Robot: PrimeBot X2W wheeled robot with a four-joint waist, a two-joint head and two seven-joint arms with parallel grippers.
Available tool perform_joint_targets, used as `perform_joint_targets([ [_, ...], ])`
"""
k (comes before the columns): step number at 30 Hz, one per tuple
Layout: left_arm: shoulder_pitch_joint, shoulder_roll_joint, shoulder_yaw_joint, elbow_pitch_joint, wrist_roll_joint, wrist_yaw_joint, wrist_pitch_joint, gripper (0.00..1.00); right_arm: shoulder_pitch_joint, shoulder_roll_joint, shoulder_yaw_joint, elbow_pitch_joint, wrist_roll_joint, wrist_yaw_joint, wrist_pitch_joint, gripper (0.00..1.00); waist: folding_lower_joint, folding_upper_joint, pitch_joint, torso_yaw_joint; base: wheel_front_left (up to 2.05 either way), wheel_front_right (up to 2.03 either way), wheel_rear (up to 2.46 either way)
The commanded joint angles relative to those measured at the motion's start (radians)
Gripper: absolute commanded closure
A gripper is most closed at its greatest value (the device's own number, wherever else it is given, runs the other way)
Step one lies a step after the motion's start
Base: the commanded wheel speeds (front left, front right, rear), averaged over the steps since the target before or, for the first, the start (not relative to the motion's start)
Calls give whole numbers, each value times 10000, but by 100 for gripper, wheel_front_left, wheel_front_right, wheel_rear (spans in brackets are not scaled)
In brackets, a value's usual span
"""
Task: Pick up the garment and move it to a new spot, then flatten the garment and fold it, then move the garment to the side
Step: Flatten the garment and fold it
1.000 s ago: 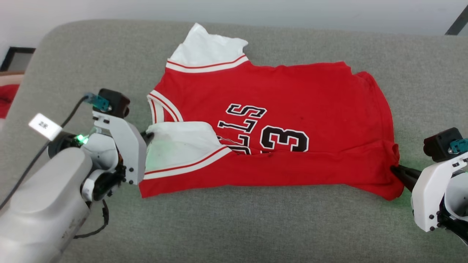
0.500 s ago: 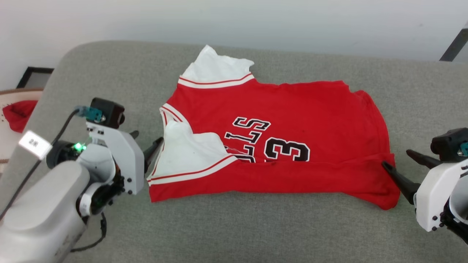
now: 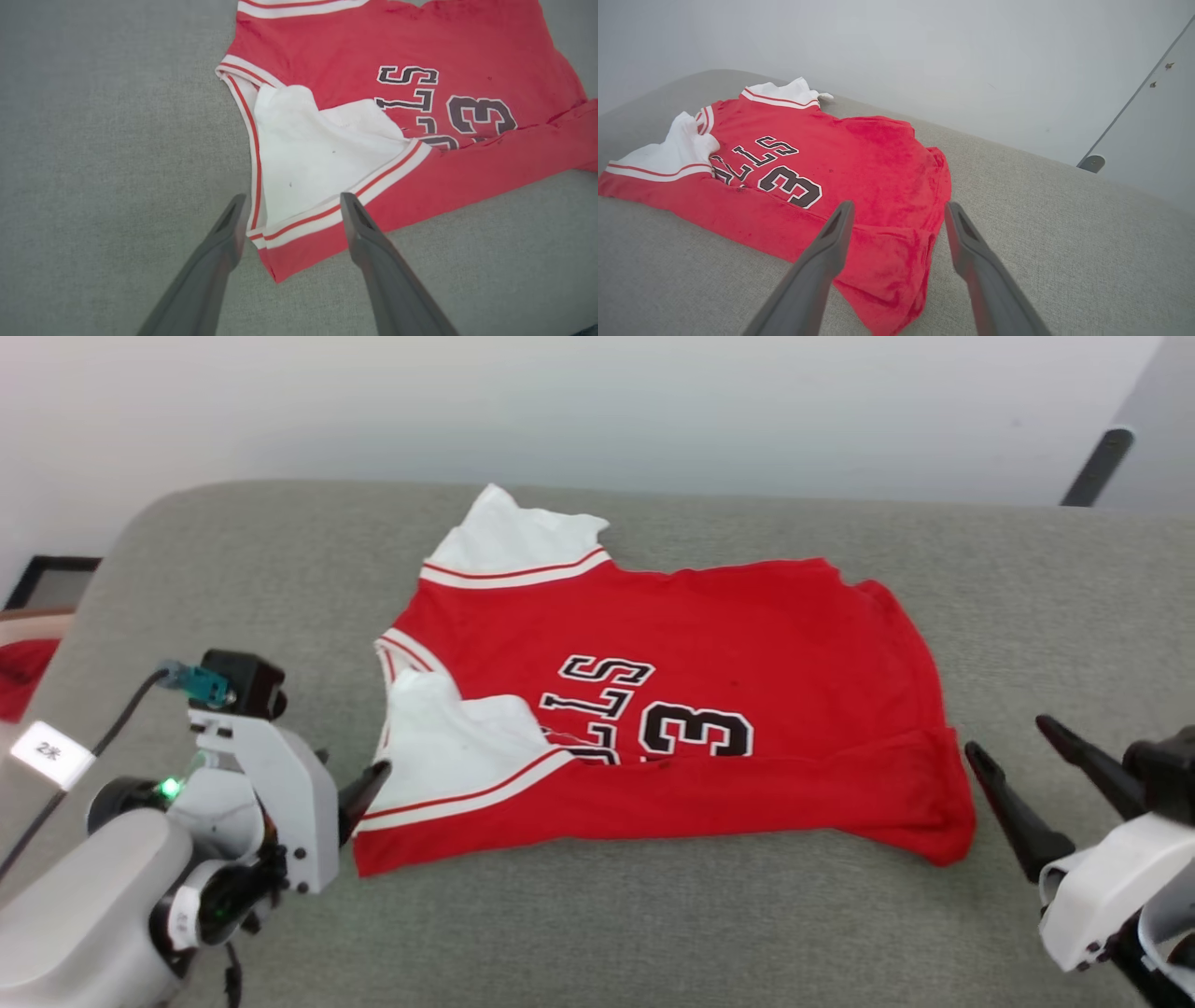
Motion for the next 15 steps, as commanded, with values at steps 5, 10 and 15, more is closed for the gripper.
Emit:
perform_joint_targets([
  [5,229,322,-74,76,-315,194,743,0,574,691,-368,-451,-306,-11,-87,0,0,0,128,-564,0,0,0],
  [10,272,541,-158,417,-630,169,1431,0,950,1227,-633,-812,-409,-11,-46,0,0,0,386,-967,0,0,0],
  [15,236,574,-261,889,-915,21,1994,0,1230,1570,-923,-1084,-420,-11,45,0,0,0,714,-1251,0,0,0],
])
